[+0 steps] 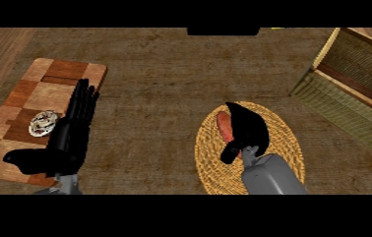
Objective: Pick the sweet potato from the placemat and place it in the basket
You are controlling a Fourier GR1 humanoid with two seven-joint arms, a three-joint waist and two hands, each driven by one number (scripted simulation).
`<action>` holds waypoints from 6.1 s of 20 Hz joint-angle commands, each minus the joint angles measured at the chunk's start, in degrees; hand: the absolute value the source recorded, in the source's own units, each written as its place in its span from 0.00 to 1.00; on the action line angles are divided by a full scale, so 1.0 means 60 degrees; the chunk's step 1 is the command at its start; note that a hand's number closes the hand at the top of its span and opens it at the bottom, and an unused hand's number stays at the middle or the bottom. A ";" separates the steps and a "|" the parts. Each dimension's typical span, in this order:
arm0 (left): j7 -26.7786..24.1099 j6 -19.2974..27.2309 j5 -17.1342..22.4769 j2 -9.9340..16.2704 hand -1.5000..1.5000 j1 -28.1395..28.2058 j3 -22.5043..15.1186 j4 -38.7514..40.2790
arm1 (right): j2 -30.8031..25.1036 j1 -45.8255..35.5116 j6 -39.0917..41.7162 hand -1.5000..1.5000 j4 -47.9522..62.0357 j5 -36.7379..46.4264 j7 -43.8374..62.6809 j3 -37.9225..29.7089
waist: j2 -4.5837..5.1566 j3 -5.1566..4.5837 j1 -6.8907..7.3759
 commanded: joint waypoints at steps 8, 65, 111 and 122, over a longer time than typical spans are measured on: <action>-0.0310 -0.0502 0.0037 -0.0013 0.50 0.0017 0.0557 0.0379 | -0.0046 -0.0169 0.1152 1.00 0.0079 0.0438 -0.0630 0.0337 | -0.0003 -0.0001 -0.0009; 0.0089 -0.0295 -0.0520 -0.0542 0.50 -0.0211 0.0331 0.0170 | -0.1697 -0.4754 -0.0600 1.00 -0.2717 0.3247 0.3356 -0.4069 | -0.0040 0.0000 -0.0125; 0.0463 -0.1146 -0.0176 -0.0402 0.50 -0.0385 0.1149 0.0127 | -0.3380 -0.0554 -0.3552 0.00 -0.1030 0.0249 -0.1205 -0.7265 | 0.0000 0.0000 -0.0013; -0.0117 -0.0757 -0.0760 -0.0924 0.50 -0.0179 0.0687 0.0484 | -0.3501 -0.0242 -0.4973 0.00 -0.2728 0.1243 -0.0983 -0.7411 | -0.0002 -0.0001 -0.0033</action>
